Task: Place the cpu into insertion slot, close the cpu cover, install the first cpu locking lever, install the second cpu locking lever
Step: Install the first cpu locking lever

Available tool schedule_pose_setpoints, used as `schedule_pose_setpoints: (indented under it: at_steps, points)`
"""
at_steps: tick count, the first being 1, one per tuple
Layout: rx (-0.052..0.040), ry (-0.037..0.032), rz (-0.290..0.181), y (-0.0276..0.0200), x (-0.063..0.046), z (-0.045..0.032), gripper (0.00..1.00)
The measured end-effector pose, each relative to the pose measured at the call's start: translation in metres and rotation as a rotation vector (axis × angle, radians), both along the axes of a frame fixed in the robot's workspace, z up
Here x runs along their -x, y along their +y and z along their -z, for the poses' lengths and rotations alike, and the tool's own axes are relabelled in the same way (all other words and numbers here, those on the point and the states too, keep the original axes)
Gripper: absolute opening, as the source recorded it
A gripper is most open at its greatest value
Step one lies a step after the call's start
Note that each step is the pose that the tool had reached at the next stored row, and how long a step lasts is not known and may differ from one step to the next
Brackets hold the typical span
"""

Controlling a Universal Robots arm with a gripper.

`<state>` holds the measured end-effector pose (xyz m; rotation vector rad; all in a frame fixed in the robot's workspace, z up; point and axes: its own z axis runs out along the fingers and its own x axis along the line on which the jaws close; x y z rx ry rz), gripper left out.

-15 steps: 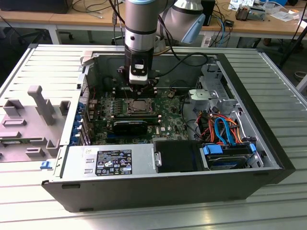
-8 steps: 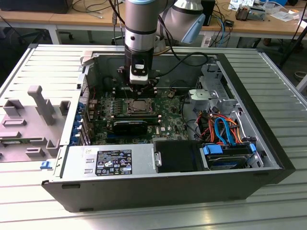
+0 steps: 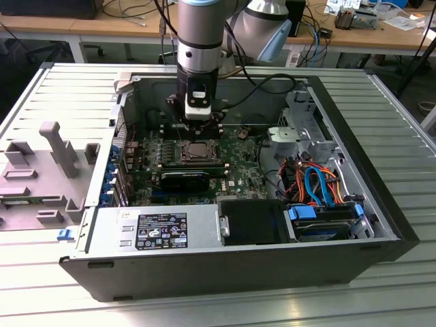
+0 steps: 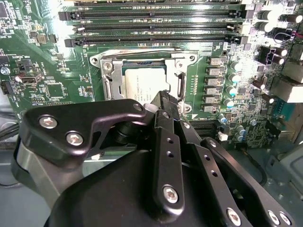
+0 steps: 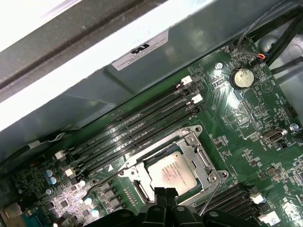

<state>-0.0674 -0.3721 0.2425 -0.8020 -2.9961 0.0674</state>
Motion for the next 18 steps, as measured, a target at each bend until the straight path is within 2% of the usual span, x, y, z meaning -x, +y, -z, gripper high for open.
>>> schedule_pose_setpoints:
  at_steps: [8,12,18]
  points:
    - [0.0000,0.0000,-0.016,0.0000,0.0000,0.0000,0.11]
    - [-0.0001,0.0000,-0.055,0.0000,0.0000,0.0000,0.11]
    - [-0.0001,0.0000,-0.065,0.0000,0.0000,0.0000,0.11]
